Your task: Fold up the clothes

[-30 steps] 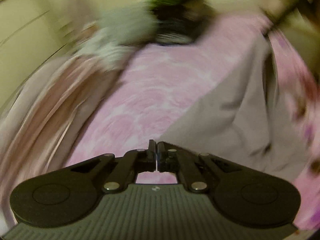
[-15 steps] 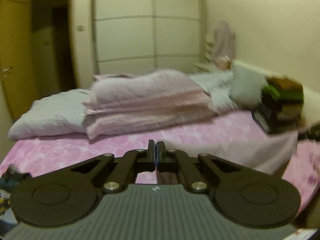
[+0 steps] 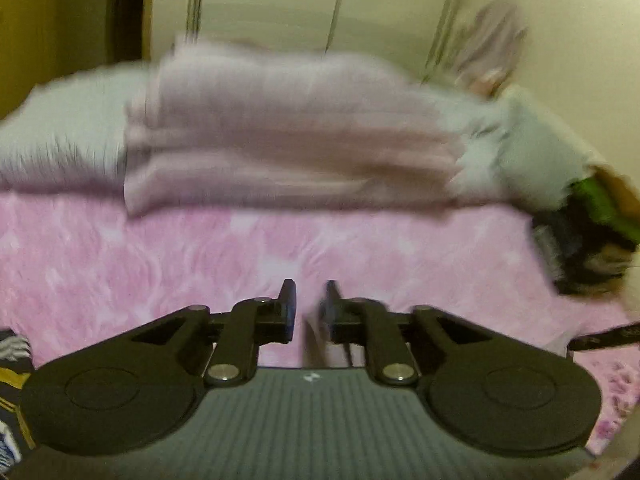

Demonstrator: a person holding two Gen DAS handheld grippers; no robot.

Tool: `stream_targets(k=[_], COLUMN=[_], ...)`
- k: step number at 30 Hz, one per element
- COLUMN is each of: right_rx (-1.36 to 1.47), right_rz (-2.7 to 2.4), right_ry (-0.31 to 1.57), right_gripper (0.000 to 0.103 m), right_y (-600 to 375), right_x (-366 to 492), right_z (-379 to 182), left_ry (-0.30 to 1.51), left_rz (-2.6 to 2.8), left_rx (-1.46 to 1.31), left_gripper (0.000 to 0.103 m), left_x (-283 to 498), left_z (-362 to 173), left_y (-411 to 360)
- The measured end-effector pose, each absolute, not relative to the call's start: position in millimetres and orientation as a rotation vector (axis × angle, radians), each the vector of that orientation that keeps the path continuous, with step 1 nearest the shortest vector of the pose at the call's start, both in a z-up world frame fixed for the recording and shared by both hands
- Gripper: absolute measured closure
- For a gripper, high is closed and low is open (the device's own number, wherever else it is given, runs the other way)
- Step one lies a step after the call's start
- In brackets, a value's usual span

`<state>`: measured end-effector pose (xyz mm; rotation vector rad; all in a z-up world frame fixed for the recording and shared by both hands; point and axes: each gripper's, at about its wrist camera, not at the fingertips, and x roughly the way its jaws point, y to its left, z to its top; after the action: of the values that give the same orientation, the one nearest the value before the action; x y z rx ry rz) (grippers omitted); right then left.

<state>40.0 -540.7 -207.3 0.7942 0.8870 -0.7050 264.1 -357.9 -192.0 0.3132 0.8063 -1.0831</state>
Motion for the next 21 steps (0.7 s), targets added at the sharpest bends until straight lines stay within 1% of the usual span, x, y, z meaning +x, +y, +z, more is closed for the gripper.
stream_targets(k=[2,5,8,11,13,16,17,19,21], right_rx=[0.768,0.749,0.718,0.793,0.865,0.921,0.927,0.920,0.916], right_rz=[-0.741,-0.767,-0.748,-0.708,-0.704,-0.710,-0.709,-0.690,-0.674], right_ry=[0.918,0.998,1.085,1.155,1.152,1.134,1.127,1.103,1.090], right_gripper=[0.065,0.064,0.064,0.064,0.064,0.064,0.064,0.064,0.064], right_y=[-547.5,-537.4,-512.0,-491.3,-478.8,-459.3,-456.1,-453.2,-454.6], right_x=[50.9,38.4,15.5,-7.7,-28.2,-58.3,-65.3,-75.7,-83.5], right_z=[-231.0,-266.3,-304.4,-341.5,-357.8,-367.2,-368.9,-371.6,-375.7], left_ry=[0.849,0.910,1.006,1.138,1.219,1.318,1.329,1.328,1.329], left_rz=[-1.032,-1.019,-1.012,-1.029,-1.052,-1.083,-1.089,-1.084,-1.070], left_rx=[0.384,0.438,0.494,0.502,0.500,0.505,0.504,0.493,0.459], left_gripper=[0.088,0.085,0.085,0.085,0.085,0.084,0.084,0.078,0.076], left_x=[283.0,297.9,295.0,278.6,259.7,232.4,224.3,213.1,211.2], left_z=[-227.1,-271.7,-318.1,-354.3,-371.0,-391.1,-396.2,-400.9,-407.7], left_y=[-378.0,-379.2,-353.4,-312.5,-283.3,-243.1,-231.9,-217.3,-212.0])
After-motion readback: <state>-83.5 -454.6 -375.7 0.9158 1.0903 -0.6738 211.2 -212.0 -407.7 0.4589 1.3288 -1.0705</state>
